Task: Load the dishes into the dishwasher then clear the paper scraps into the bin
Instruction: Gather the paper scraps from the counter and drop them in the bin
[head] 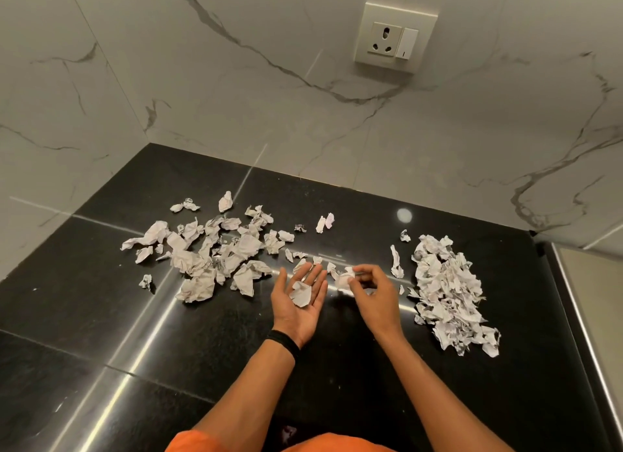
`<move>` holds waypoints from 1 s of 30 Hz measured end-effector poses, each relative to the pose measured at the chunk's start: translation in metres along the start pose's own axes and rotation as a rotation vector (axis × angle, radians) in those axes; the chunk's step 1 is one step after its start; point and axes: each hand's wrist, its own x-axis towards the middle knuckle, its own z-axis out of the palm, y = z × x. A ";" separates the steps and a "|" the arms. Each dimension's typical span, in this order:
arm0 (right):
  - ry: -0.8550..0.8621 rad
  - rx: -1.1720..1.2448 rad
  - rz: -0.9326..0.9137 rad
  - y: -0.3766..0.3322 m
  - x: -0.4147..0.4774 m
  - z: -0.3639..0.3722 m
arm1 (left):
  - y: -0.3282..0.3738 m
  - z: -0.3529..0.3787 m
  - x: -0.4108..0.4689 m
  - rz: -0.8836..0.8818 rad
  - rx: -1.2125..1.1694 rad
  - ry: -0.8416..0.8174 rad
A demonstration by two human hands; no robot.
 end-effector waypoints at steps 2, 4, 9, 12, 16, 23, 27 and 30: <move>-0.102 0.108 -0.016 -0.013 -0.003 0.009 | -0.003 0.003 0.002 -0.001 0.017 -0.002; -0.250 0.145 -0.030 -0.021 -0.006 0.018 | -0.004 0.007 0.004 -0.011 -0.005 -0.015; -0.119 0.047 -0.071 -0.018 0.005 0.022 | 0.001 0.007 0.001 -0.031 -0.086 -0.068; -0.043 -0.091 -0.011 -0.003 0.023 0.016 | 0.005 0.002 -0.002 -0.026 -0.142 -0.071; -0.157 -0.417 -0.057 0.017 0.039 0.018 | 0.007 -0.003 -0.004 -0.009 -0.151 -0.044; -0.160 -0.517 -0.180 0.021 0.030 0.023 | 0.009 -0.011 -0.004 0.009 -0.128 0.006; -0.114 -0.256 -0.029 0.015 0.026 0.015 | 0.007 -0.015 -0.001 0.017 -0.113 0.049; -0.136 0.000 -0.021 -0.007 0.020 0.016 | 0.002 -0.011 0.001 0.009 -0.100 0.054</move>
